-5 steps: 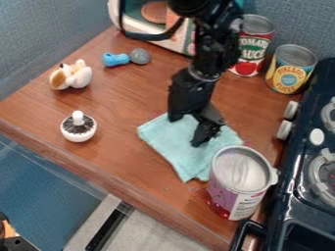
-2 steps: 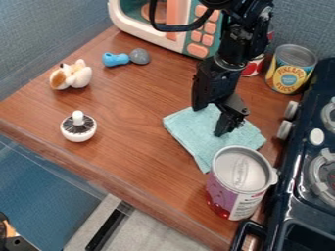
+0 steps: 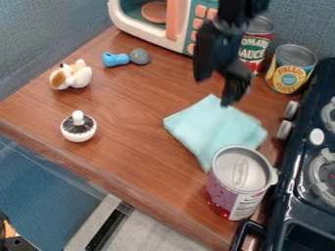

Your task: Moved the blue towel from the upper left of the table to the lower right

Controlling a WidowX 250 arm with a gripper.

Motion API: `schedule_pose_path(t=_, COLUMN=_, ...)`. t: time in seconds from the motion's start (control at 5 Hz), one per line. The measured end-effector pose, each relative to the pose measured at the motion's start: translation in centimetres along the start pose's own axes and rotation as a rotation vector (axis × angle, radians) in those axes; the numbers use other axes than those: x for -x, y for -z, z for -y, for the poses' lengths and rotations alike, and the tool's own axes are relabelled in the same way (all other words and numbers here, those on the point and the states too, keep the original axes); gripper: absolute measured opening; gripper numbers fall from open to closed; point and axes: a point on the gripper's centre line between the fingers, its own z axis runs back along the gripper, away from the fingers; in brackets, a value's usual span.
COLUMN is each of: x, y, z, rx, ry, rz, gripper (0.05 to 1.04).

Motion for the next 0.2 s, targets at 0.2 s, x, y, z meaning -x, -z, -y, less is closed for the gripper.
schedule_pose_path(t=0.2, x=-0.70, y=-2.90, z=1.39, rx=0.024, ry=-0.025, rz=-0.034, gripper=0.999)
